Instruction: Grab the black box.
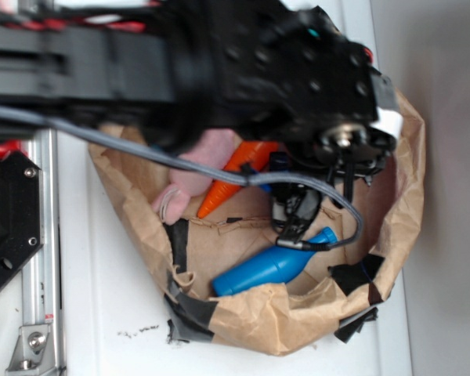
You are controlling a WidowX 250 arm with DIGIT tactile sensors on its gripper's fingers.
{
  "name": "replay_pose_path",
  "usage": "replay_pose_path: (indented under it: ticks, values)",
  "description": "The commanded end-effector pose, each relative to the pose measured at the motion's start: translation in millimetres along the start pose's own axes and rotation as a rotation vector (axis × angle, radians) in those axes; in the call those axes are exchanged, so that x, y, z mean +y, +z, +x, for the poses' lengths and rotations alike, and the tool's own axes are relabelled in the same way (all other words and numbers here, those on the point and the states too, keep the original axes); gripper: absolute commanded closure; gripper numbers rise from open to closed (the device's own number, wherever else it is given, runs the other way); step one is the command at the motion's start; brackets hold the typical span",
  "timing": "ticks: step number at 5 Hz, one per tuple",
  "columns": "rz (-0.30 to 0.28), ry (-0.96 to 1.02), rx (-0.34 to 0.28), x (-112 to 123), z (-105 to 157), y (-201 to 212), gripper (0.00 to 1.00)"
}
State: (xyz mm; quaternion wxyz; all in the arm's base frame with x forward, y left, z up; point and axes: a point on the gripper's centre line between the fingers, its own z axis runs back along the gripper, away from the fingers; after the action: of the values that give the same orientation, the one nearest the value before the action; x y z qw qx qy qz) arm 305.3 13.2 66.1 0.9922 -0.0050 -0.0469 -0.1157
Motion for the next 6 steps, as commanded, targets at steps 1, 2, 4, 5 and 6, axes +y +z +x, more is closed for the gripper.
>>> replay_pose_path:
  ticks: [1,2,4,5,6]
  values:
    - [0.050,-0.081,0.101,-14,-4,-39,0.00]
    - [0.115,-0.059,-0.108,-3,-16,11,1.00]
    - [0.148,-0.062,-0.243,-1,-23,110,1.00]
    - [0.086,-0.082,-0.244,3,-22,118,1.00]
    - [0.062,-0.082,-0.181,6,-12,98,0.00]
